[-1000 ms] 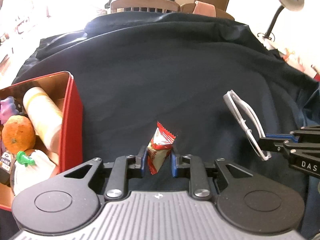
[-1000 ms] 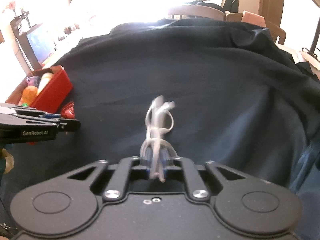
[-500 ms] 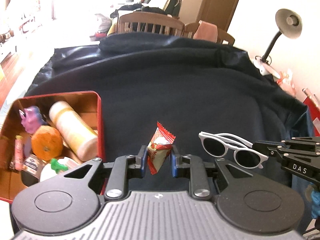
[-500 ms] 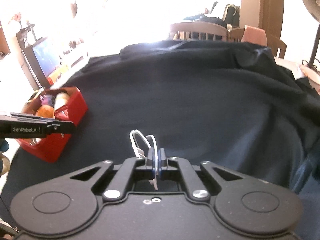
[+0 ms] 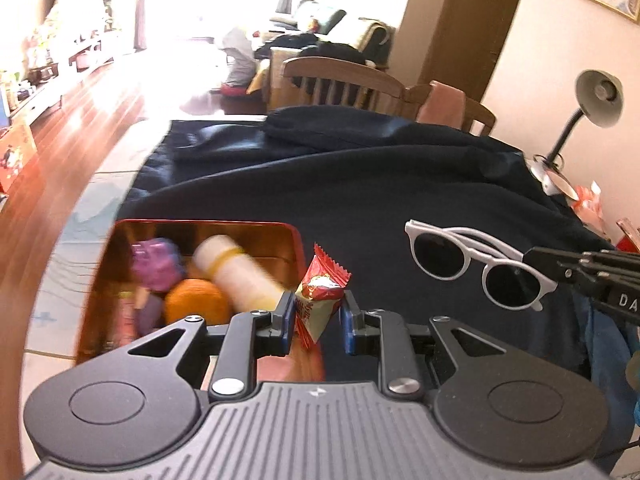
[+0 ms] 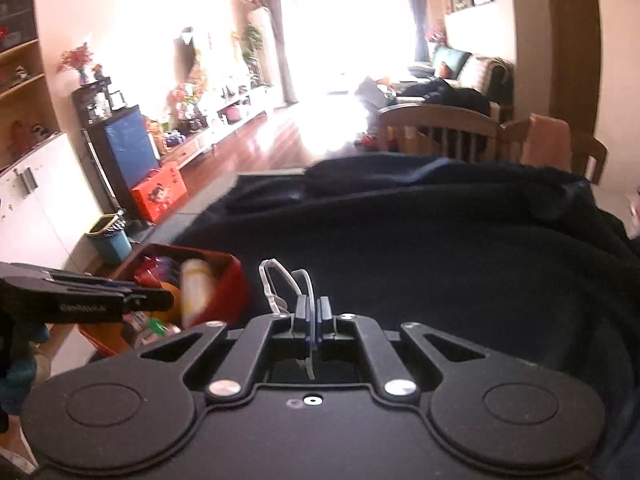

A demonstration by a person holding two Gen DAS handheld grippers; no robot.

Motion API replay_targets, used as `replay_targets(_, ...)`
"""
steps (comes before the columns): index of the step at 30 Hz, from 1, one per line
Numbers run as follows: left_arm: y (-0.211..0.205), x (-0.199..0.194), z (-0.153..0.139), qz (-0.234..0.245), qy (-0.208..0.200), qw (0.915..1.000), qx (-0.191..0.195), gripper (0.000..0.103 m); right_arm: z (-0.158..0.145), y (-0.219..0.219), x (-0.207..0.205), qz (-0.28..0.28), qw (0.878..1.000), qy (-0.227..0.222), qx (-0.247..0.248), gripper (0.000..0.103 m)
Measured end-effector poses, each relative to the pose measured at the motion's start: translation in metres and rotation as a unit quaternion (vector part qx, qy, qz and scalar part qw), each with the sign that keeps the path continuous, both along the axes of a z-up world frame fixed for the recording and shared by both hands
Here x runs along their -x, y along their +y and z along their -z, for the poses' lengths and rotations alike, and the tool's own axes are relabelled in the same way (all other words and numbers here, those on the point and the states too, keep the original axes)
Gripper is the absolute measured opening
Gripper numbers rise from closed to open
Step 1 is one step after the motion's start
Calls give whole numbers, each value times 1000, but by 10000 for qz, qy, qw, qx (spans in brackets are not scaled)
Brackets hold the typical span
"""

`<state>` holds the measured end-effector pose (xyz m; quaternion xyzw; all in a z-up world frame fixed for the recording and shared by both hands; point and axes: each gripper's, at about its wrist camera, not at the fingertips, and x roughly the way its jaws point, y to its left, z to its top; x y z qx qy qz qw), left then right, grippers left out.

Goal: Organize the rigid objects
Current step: 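Carry the candy and sunglasses with both tools over the red tin box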

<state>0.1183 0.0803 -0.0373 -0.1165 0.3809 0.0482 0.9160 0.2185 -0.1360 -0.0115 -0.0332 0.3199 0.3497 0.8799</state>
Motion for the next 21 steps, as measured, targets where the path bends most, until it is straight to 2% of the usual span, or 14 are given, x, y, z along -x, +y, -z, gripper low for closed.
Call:
replay_targets(9,54,17,7,-234,226,9994,-93,23,0,67,9,-449,9990,-14,-29,2)
replay_targets(17,95,15,31,-459,656,9965,-228,23,19,118,18,-627,9979,30,171,2)
replay_targets(21,105,10,38,-449,708,9959,-351,23,28,134,25,-656,9974,-27,291,2)
